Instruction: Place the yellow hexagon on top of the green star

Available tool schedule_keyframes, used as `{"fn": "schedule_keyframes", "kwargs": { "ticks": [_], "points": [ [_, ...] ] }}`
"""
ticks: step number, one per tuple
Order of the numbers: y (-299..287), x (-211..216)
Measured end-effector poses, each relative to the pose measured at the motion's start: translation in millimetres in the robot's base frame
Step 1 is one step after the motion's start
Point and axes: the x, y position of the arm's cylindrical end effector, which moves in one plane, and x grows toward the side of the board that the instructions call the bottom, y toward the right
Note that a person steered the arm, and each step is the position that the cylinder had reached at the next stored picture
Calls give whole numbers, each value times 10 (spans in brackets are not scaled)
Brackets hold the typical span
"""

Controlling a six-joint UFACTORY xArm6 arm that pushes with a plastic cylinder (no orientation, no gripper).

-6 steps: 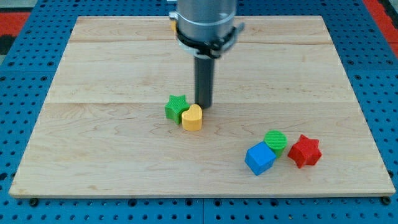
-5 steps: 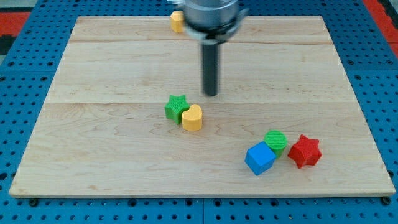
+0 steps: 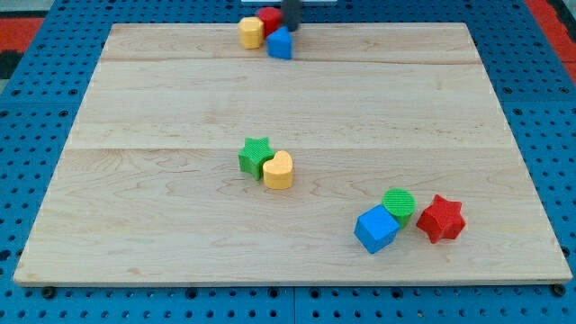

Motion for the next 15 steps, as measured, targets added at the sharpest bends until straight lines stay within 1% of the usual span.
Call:
{"fn": "schedule_keyframes", "kwargs": {
  "ticks": [1, 3, 4, 5, 6, 7, 8, 9, 10, 11, 12, 14, 15],
  "points": [
    [-257, -4],
    [-500, 49],
    [-193, 265],
    [-264, 450],
    [-428, 351],
    [-565, 362],
    [-701, 282],
    [-1098, 280],
    [-1352, 290],
    [-1359, 469],
    [-1410, 734],
    [-2302, 554],
    [-2396, 722]
  ]
}}
